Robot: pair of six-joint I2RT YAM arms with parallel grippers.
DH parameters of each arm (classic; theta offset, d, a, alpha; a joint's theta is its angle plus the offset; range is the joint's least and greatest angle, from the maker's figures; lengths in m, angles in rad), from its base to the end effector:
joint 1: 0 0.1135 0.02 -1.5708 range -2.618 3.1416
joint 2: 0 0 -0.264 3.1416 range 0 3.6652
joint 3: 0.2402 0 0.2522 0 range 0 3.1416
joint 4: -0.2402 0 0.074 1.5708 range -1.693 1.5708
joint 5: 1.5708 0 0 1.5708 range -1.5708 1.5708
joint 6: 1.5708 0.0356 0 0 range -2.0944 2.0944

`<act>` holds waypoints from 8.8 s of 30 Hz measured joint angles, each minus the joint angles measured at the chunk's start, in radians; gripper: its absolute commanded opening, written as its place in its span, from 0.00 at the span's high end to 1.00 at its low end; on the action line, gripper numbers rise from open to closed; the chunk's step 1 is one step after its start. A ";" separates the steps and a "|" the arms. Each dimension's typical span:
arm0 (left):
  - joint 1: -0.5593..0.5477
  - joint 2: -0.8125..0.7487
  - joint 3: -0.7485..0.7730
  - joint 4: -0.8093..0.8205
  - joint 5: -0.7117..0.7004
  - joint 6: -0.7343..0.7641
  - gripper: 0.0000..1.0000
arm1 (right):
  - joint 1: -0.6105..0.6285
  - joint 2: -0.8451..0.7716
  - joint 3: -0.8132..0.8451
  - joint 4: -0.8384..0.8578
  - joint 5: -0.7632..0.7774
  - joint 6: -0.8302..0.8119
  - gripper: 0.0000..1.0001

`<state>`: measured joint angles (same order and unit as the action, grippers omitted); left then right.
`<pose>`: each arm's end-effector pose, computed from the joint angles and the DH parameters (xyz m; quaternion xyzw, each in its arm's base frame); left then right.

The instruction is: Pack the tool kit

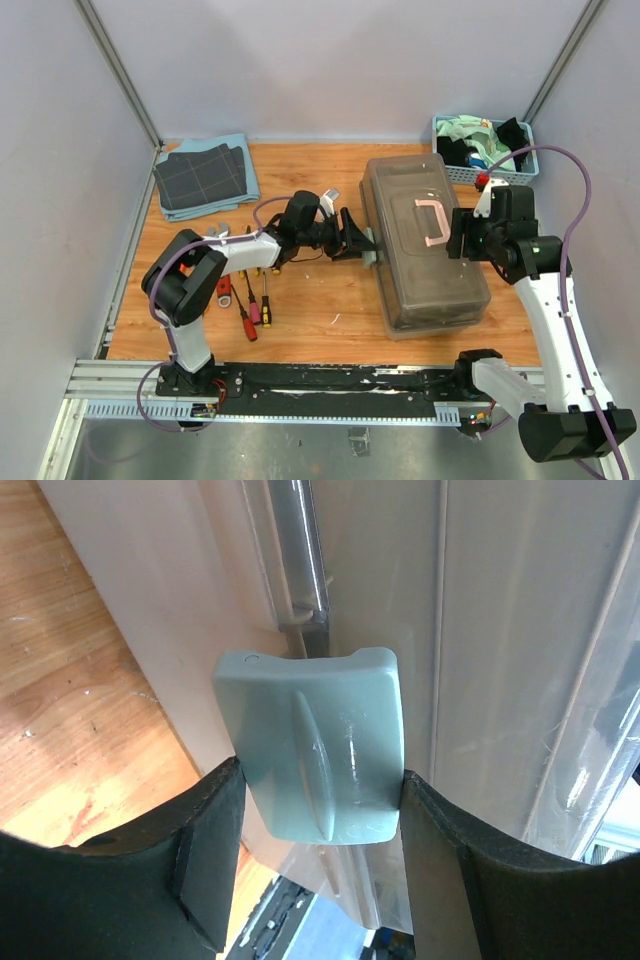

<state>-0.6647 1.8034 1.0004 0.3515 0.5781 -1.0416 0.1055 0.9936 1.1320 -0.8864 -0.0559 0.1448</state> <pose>0.2931 -0.2544 0.1905 -0.0035 0.8263 -0.5422 0.1527 0.1893 0.0220 0.3534 0.0068 0.9162 0.0753 0.3934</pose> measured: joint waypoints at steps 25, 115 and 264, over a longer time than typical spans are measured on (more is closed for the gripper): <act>0.117 0.042 -0.349 0.837 0.110 -0.431 0.89 | 0.001 0.027 0.004 0.014 -0.156 0.007 0.33; 0.193 -0.003 -0.182 0.900 0.324 -0.459 1.00 | 0.075 0.380 0.476 -0.116 -0.395 0.057 0.99; 0.168 0.079 0.539 -0.495 -0.309 0.515 0.31 | 0.629 0.440 0.273 -0.040 -0.042 0.219 0.99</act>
<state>-0.4969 1.8820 1.5394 -0.1432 0.2695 -0.5266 0.7349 1.4334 1.4048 -0.9260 -0.0982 0.3641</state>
